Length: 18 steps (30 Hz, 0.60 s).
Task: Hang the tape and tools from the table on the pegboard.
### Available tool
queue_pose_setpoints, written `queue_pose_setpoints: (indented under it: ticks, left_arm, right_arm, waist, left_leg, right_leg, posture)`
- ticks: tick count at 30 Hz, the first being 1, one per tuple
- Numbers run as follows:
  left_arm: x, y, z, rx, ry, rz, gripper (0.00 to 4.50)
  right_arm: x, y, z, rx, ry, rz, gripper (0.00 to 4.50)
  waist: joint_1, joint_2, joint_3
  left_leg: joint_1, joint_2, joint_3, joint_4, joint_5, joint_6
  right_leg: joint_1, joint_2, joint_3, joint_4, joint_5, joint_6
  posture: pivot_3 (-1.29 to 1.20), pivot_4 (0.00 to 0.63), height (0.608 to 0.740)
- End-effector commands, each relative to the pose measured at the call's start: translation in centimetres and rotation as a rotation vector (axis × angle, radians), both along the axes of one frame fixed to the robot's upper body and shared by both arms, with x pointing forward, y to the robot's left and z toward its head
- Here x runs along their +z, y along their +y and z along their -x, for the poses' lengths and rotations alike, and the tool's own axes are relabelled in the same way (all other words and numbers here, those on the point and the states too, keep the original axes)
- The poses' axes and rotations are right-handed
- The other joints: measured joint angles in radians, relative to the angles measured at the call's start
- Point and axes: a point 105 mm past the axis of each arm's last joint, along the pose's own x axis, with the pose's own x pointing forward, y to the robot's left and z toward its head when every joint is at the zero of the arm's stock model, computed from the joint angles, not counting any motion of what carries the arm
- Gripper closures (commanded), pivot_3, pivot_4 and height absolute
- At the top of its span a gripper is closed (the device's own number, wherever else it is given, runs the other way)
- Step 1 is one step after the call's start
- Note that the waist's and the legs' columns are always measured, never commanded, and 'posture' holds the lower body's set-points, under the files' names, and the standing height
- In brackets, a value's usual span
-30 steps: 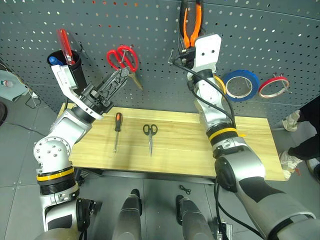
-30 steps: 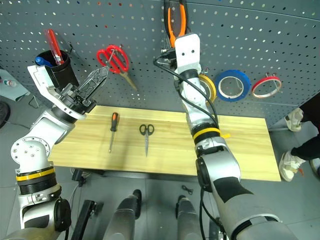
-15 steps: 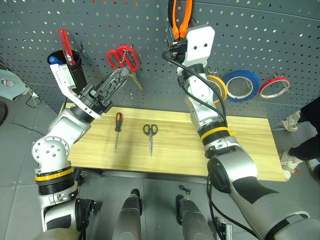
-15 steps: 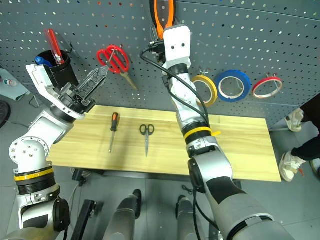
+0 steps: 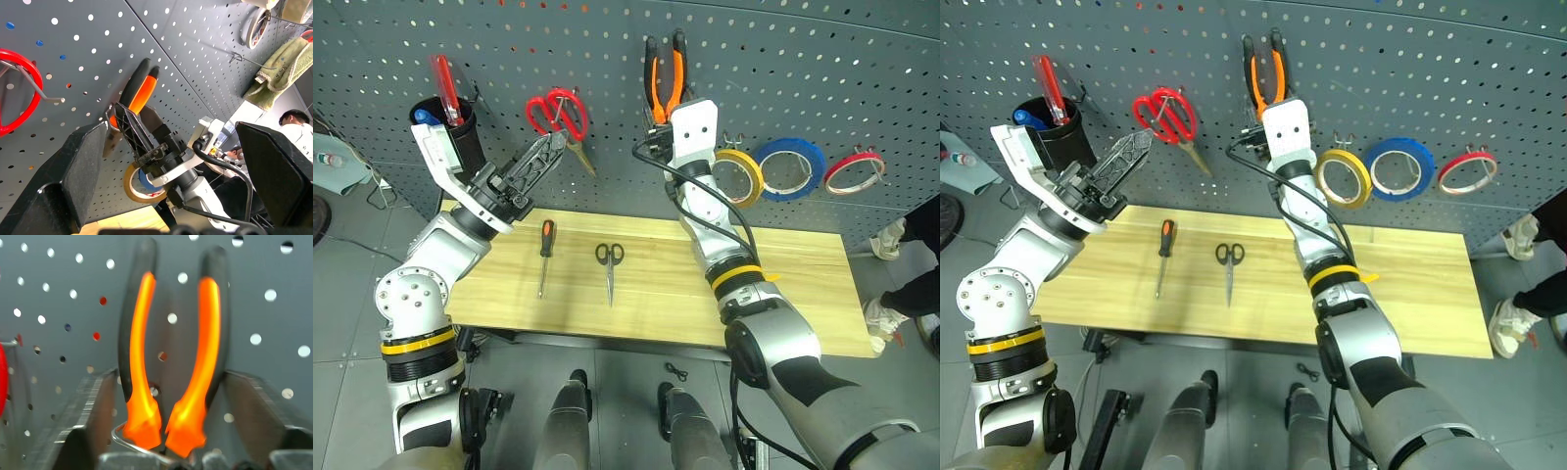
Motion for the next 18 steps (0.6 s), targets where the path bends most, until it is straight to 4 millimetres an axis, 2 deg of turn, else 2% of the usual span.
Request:
queue_pose_setpoints:
  ticks: [1,3,9,11,15,18]
  left_arm:
    - [0.6,-0.4,0.8,-0.023,-0.036,-0.019,0.00]
    - [0.1,-0.3,0.8,-0.012,-0.020,-0.038,0.00]
    - [-4.7,0.6,0.1,0.136,0.108,-0.232,0.00]
    - [-6.7,0.5,-0.1,0.195,0.164,-0.328,0.00]
    - [-12.8,0.5,-0.7,0.370,0.361,-0.550,0.00]
    - [-15.3,-0.8,-0.8,0.431,0.412,-0.621,0.00]
  right_arm:
    - [1.4,-0.6,1.1,0.038,-0.056,0.006,0.03]
    - [0.8,-0.7,1.4,0.075,-0.037,0.046,0.03]
    - [-3.1,-2.3,5.0,0.266,0.164,0.224,0.03]
    - [-4.1,-3.1,6.5,0.324,0.240,0.274,0.03]
    - [-6.9,-3.9,10.0,0.529,0.452,0.354,0.03]
    - [-9.2,-4.0,11.8,0.662,0.588,0.403,0.03]
  waist:
    - [0.001,0.000,0.000]
    - [0.001,0.000,0.000]
    - [0.004,0.000,0.000]
    - [0.004,0.000,0.000]
    - [0.001,0.000,0.000]
    - [0.002,0.000,0.000]
  left_leg:
    - [0.000,0.000,0.000,0.000,0.000,0.000]
    - [0.000,0.000,0.000,0.000,0.000,0.000]
    - [0.000,0.000,0.000,-0.001,0.000,0.000]
    - [0.000,0.000,0.000,0.000,0.000,-0.001]
    - [0.001,0.000,0.000,0.000,0.001,-0.002]
    - [0.001,0.000,0.000,0.000,0.001,-0.002]
  right_leg:
    - [0.000,0.000,0.000,0.000,0.000,0.000]
    - [0.000,0.000,0.000,0.000,0.000,0.000]
    - [0.001,0.000,0.000,-0.001,0.000,0.000]
    - [0.000,0.000,0.000,0.000,0.000,0.000]
    - [0.000,0.000,0.000,0.001,-0.001,-0.001]
    - [0.001,0.000,0.000,0.001,-0.002,-0.001]
  posture:
    - [0.21,0.273,0.740]
    - [0.21,0.270,0.740]
    - [0.19,0.275,0.740]
    - [0.17,0.277,0.740]
    - [0.15,0.285,0.740]
    - [0.14,0.291,0.740]
